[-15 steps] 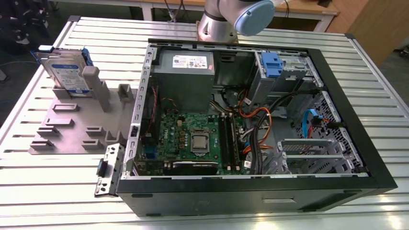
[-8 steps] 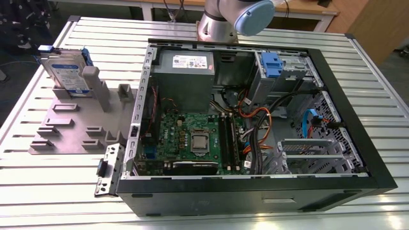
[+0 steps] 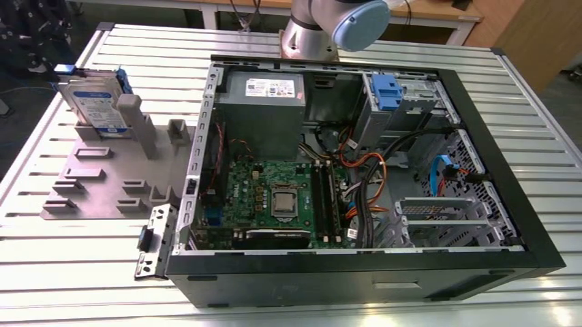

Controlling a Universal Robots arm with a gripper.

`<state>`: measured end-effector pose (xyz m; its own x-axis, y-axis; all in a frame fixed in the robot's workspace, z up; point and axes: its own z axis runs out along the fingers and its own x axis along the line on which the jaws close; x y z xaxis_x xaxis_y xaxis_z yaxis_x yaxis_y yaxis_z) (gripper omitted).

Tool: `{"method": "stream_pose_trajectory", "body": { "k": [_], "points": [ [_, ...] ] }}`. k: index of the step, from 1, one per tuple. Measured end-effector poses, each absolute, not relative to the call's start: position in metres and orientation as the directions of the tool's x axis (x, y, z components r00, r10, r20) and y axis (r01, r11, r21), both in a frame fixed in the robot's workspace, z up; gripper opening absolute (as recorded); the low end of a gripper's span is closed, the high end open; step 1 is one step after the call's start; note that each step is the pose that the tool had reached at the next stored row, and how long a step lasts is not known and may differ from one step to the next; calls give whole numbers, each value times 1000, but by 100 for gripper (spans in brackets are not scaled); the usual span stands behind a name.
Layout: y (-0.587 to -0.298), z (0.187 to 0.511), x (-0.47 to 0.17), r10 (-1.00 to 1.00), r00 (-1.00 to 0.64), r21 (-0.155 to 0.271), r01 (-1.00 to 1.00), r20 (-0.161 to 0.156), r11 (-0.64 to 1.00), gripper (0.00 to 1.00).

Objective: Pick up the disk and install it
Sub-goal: 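Pick up the disk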

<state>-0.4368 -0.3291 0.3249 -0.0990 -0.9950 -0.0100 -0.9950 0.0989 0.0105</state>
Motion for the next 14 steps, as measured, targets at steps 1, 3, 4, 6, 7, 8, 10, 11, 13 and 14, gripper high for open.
{"method": "stream_pose_trajectory", "body": {
  "k": [1, 3, 4, 6, 7, 8, 10, 11, 13, 14],
  "points": [
    [-329, 324, -437, -996, -92, 8, -996, -10, 92, 59],
    [-329, 322, -437, -998, -65, 5, -998, -10, 65, 59],
    [-329, 321, -437, -999, -50, 5, -999, -10, 50, 59],
    [-329, 318, -437, -1000, -25, 5, -1000, -10, 25, 59],
    [-329, 317, -438, -1000, -20, 4, -1000, -10, 20, 59],
    [-329, 315, -439, -1000, -18, 4, -1000, -10, 18, 59],
    [-329, 313, -441, -1000, -16, 4, -1000, -11, 15, 59],
    [-329, 312, -441, -1000, -15, 4, -1000, -11, 15, 59],
    [-329, 312, -441, -1000, -15, 4, -1000, -11, 15, 59],
    [-329, 312, -441, -1000, -15, 4, -1000, -11, 15, 59]
  ]
}}
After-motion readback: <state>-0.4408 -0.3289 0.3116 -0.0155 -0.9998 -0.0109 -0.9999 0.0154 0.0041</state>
